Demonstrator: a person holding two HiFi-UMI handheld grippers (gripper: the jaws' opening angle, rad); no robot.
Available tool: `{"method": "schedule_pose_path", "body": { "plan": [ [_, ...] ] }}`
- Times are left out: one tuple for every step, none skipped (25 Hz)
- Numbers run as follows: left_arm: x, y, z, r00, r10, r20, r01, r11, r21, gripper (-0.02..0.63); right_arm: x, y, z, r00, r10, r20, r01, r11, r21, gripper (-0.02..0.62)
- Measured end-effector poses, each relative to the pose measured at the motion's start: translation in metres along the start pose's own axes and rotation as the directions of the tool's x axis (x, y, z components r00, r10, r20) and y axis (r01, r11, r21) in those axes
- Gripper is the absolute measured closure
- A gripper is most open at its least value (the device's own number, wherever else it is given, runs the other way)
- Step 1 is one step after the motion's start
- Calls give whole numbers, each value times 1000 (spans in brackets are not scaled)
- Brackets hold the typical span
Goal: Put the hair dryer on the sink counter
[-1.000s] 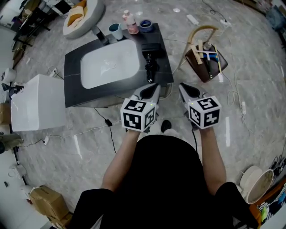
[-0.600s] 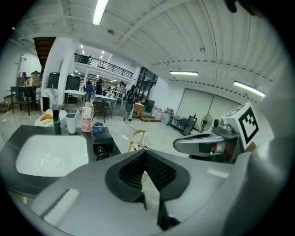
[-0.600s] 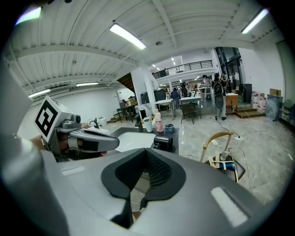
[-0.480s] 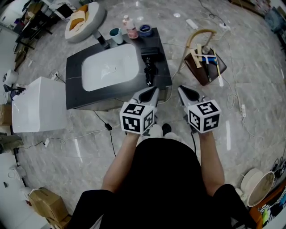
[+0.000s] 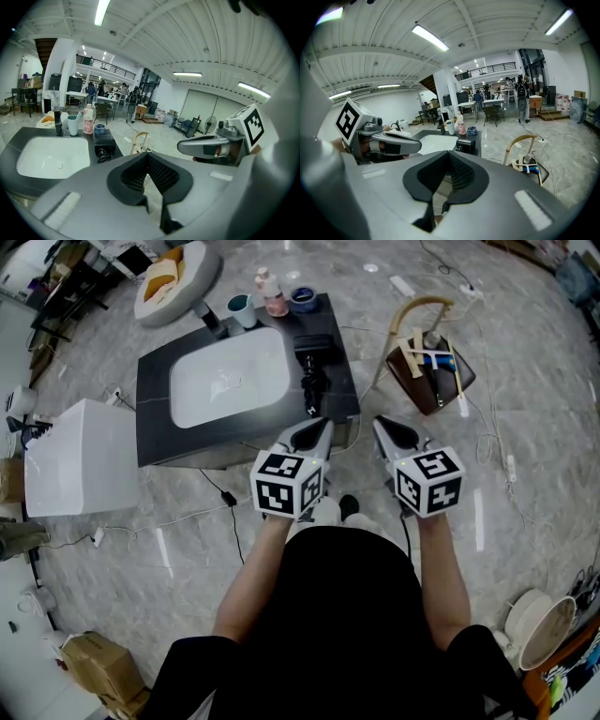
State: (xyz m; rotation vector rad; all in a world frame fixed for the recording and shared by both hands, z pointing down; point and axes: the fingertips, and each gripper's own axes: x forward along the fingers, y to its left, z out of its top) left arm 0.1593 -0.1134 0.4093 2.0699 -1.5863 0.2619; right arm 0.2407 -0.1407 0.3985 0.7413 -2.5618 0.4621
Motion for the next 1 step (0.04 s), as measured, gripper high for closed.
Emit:
{"method": "schedule_pose_path", "body": {
  "plan": [
    [1, 0, 0, 1000, 0, 1, 0, 1000, 0, 607, 0, -1, 0, 1000, 0, 1, 0, 1000, -1, 586]
  ]
}}
